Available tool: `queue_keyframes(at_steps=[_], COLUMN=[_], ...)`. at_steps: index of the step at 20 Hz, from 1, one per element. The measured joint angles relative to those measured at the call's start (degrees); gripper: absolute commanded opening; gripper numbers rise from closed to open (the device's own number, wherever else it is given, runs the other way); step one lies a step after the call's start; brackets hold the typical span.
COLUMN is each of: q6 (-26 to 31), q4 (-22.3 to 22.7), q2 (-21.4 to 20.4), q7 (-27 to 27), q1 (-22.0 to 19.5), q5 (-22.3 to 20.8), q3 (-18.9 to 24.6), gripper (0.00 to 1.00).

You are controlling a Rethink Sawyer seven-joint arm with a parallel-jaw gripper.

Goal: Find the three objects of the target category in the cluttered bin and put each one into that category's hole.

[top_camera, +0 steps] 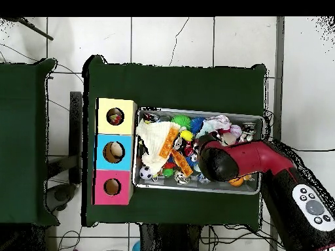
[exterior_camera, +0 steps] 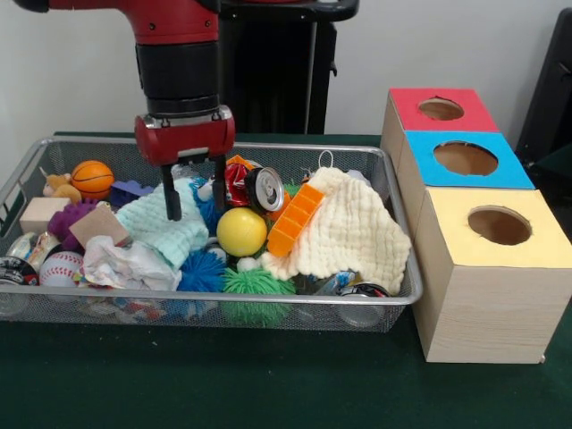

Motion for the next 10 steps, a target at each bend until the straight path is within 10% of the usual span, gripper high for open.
queue_keyframes(at_steps=[10], q6=[7.63], q4=[0.0], q2=[0.37], q7=[0.0], q1=[0.39], q5=[-0.18], q3=[-0.23], gripper=[1.0])
